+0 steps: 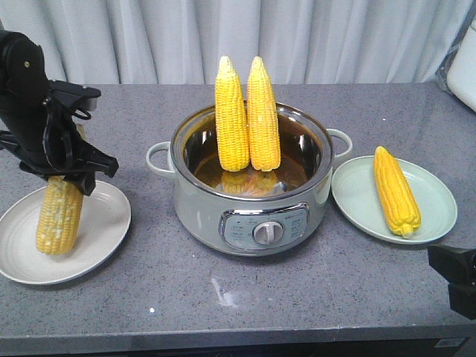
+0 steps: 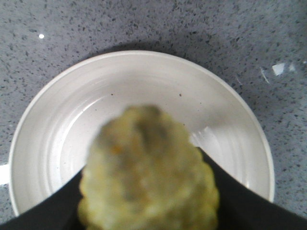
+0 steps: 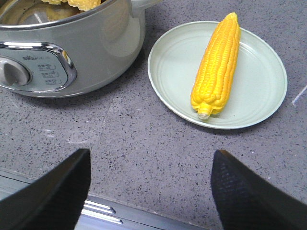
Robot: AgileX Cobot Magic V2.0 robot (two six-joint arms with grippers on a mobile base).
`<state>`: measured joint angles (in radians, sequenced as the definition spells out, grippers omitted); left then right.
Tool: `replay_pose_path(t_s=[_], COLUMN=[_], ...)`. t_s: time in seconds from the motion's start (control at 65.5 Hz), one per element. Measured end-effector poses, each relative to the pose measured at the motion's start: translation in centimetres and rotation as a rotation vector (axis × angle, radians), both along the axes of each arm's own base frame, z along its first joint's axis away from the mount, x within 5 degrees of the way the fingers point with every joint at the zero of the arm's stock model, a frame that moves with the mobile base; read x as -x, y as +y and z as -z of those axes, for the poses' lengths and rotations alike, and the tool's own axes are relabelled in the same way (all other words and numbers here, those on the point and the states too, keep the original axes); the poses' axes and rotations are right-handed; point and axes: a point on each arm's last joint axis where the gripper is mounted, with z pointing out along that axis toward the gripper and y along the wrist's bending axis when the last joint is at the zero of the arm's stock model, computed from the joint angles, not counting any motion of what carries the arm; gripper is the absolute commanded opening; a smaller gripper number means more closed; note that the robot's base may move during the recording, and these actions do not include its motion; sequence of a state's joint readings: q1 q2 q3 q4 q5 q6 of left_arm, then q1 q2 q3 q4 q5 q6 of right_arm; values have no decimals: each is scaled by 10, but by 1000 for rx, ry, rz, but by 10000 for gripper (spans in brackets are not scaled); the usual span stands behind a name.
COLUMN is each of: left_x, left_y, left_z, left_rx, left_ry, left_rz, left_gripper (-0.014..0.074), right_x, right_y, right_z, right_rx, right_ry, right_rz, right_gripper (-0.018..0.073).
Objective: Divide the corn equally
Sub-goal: 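Lower the cob onto the cream plate and open the left gripper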
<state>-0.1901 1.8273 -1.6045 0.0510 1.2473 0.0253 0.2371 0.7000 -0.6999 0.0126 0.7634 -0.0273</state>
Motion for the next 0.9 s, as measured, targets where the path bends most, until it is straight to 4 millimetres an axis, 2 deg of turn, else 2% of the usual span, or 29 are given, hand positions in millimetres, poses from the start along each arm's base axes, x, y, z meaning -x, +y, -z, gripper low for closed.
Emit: replay_pose_path(t_s=[0.229,0.336,0.687,0.824,0.901], left_x=[-7,-8,-7,1,11], left_y=[-1,-2,-1,-2,-1], left_z=[15,17,13,-5,-21], left_rx=[-6,-7,-9,24,46], left_ry=[23,28,19,-33,-98], left_rz=[4,4,26,23,23], left_gripper=[520,574,587,585,585], right_x=[0,0,0,0,0], right_y=[0,0,0,0,0], right_z=[0,0,0,0,0], right_rx=[0,0,0,0,0], right_ry=[0,0,0,0,0], right_rz=[0,0,0,0,0], right_gripper=[496,496,496,496,496])
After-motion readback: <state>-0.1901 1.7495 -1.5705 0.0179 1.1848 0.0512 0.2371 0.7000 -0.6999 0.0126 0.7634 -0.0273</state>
